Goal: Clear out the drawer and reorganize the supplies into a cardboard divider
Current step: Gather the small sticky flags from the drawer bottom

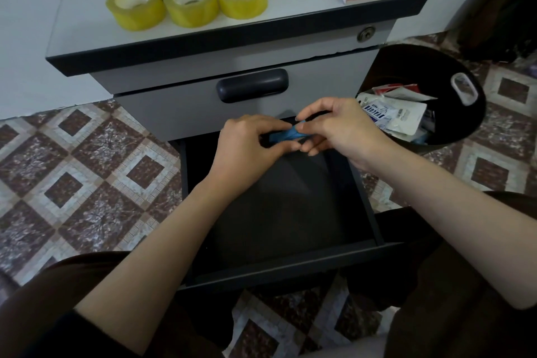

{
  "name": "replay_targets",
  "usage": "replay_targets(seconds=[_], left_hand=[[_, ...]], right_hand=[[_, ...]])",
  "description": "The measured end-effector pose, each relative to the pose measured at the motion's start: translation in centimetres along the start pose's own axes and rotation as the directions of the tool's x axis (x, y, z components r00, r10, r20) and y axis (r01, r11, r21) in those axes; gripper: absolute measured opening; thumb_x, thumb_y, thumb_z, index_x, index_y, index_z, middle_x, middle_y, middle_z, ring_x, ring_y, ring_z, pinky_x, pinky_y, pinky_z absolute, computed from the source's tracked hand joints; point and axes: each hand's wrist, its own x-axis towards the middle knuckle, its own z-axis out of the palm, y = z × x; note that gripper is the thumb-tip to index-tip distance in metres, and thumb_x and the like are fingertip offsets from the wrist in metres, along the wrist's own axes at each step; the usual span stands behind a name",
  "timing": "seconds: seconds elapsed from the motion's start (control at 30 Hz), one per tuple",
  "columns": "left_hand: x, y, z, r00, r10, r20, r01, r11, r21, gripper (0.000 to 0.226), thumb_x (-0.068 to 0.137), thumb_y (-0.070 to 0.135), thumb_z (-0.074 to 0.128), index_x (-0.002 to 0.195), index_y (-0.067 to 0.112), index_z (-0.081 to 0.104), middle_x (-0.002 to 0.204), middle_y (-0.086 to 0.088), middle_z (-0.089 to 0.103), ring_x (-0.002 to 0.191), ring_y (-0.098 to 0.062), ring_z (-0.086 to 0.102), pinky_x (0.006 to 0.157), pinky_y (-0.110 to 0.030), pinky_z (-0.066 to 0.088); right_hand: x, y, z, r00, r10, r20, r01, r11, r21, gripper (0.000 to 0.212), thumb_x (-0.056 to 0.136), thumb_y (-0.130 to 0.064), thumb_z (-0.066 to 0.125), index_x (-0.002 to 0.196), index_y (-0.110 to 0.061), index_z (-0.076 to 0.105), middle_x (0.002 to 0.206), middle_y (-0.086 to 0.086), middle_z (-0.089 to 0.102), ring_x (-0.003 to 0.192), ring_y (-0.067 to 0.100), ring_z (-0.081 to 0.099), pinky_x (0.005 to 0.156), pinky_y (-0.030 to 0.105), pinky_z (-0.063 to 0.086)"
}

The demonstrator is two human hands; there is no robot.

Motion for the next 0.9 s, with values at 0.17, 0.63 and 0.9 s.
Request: replay_targets(seconds=[0.17, 0.63, 0.9], left_hand=[[0.0, 0.2, 0.0, 1.000, -0.001, -0.005, 0.001, 0.995, 0.103, 0.031, 0.074, 0.016, 0.076, 0.105, 0.011, 0.072, 0.094, -0.006, 0.073, 0.082, -0.021, 0.067, 0.077, -0.034, 0.053], [0.1, 0.1, -0.4, 0.995, -0.074, 0.062, 0.064, 0.987, 0.149, 0.030, 0.075, 0.029, 0.076, 0.102, 0.016, 0.073, 0.097, -0.001, 0.072, 0.086, -0.012, 0.062, 0.080, -0.031, 0.051], [0.1, 0.3, -0.8, 0.995, -0.068, 0.067, 0.052, 0.975, 0.216, 0.026, 0.077, 0.028, 0.073, 0.100, 0.016, 0.074, 0.093, -0.003, 0.071, 0.085, -0.017, 0.063, 0.076, -0.039, 0.052]], right_hand=[[0.2, 0.3, 0.0, 1.000, -0.020, 0.022, 0.022, 0.995, -0.095, 0.009, 0.085, -0.002, 0.064, 0.083, -0.010, 0.062, 0.070, 0.007, 0.065, 0.045, 0.010, 0.060, 0.043, 0.018, 0.046], [0.2, 0.9, 0.2, 0.913, -0.371, 0.170, 0.345, 0.479, -0.807, 0.026, 0.086, -0.027, 0.065, 0.111, -0.023, 0.070, 0.101, -0.002, 0.070, 0.088, 0.013, 0.058, 0.082, 0.028, 0.041], [-0.2, 0.6, 0.4, 0.894, -0.419, 0.162, 0.367, 0.473, -0.801, 0.030, 0.082, -0.025, 0.069, 0.111, -0.019, 0.069, 0.104, -0.001, 0.069, 0.092, 0.016, 0.061, 0.088, 0.034, 0.046]])
